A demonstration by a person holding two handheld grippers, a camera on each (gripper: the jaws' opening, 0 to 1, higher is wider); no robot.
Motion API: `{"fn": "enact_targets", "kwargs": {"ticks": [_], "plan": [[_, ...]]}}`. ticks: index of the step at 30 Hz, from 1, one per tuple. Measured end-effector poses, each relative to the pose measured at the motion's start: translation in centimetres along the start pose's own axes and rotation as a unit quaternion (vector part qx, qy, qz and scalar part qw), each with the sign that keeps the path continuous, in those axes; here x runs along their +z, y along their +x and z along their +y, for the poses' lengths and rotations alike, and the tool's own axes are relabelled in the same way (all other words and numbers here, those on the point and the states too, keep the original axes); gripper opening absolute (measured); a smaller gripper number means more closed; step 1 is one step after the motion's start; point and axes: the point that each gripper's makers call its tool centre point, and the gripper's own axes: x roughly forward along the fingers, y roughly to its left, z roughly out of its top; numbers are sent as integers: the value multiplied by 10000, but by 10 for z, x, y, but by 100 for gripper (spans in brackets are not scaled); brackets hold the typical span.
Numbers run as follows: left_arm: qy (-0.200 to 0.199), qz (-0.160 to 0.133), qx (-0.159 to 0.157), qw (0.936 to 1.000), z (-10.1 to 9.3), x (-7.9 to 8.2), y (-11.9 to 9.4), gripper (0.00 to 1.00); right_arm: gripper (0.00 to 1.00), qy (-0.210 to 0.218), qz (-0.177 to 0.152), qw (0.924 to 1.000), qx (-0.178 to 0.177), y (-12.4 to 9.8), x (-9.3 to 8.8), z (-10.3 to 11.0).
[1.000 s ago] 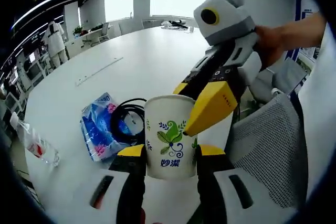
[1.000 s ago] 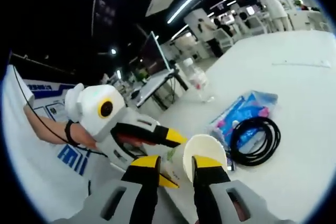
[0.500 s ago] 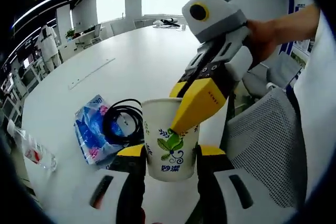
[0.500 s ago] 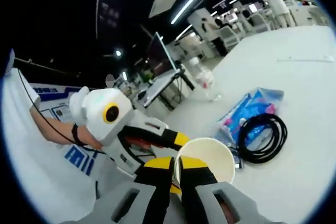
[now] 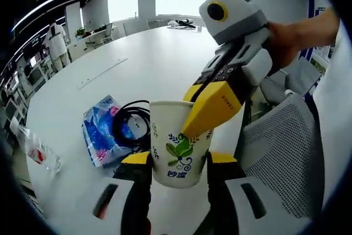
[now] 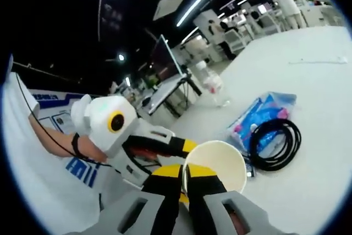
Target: Arrange the tabletop items into an orderly group along one side of the table until the central work area is clear of visible clutter.
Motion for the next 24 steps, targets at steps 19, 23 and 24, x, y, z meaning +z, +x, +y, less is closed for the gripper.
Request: {"fn": "enact_targets", "kwargs": {"ticks": [19, 23, 24], "plan": [[-801, -311, 386, 9955, 18, -2, -9, 38, 0, 337, -324, 9978, -480, -34, 1, -29], [-1339, -542, 743, 9867, 35, -5, -18, 37, 0, 414, -414, 9965, -598, -42, 1, -36], [-1434, -568, 834, 9845, 40, -7, -21, 37, 0, 433, -431, 9962, -622, -44, 0, -38]]}}
